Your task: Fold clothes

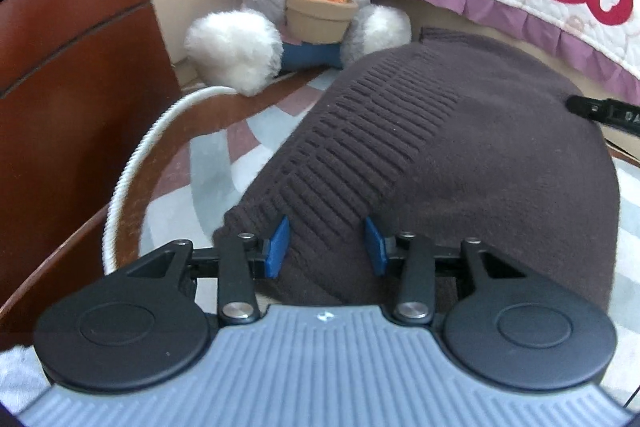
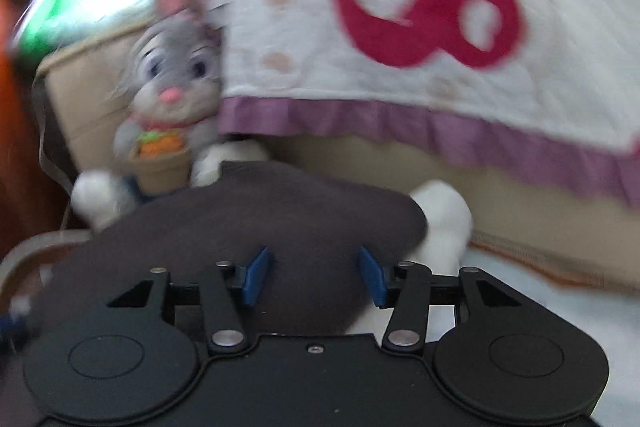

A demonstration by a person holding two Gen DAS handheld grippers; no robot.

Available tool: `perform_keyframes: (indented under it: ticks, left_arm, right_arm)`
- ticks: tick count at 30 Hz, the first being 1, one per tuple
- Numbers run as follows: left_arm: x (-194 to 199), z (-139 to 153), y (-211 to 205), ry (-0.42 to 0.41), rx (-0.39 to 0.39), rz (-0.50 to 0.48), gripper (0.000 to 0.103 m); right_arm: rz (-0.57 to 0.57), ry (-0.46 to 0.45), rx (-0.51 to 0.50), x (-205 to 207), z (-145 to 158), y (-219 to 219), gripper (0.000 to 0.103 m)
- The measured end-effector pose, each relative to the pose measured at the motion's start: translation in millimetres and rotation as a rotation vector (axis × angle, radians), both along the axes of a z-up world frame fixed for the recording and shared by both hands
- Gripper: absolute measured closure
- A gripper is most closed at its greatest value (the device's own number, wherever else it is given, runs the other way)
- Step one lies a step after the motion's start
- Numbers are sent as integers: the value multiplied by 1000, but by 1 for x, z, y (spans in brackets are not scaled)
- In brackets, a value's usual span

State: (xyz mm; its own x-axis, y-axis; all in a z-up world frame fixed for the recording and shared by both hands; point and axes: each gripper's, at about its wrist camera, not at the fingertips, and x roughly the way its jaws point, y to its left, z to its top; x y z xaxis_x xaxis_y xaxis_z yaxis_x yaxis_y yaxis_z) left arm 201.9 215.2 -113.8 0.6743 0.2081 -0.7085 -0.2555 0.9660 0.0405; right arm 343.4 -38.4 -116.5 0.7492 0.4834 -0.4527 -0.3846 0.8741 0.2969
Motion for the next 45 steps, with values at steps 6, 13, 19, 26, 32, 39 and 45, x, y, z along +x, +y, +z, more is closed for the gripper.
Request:
perform_keyframes:
  ticks: [6,13,19,26,32,39,45]
  left_arm:
    - [-40,20,-30,-3,-20,105,36]
    - [-100,49,-97,-3,57,-29,22]
    - [-143,60,-155,11,77,-188,11]
    - [-170,79,-184,47,77,-211,0]
    - [-193,90,-200,55,55,-224,0]
    - [-198,103,-204,39,57,-192,0]
    - [-199,111,-215,28,45,-203,0]
  right_arm:
    - [140,107,107,-61,6,-16,48]
    - [251,139,46,-144,35,-40,48]
    - [165,136,-8,-205,60,-80,44]
    - [55,137,-49,-254,87,-127,36]
    - [-7,101,-42,-290,96,-148,28]
    - [-45,62,-11,-309,105,-160,16]
    - [-48,45,9,-314,114,-167,13]
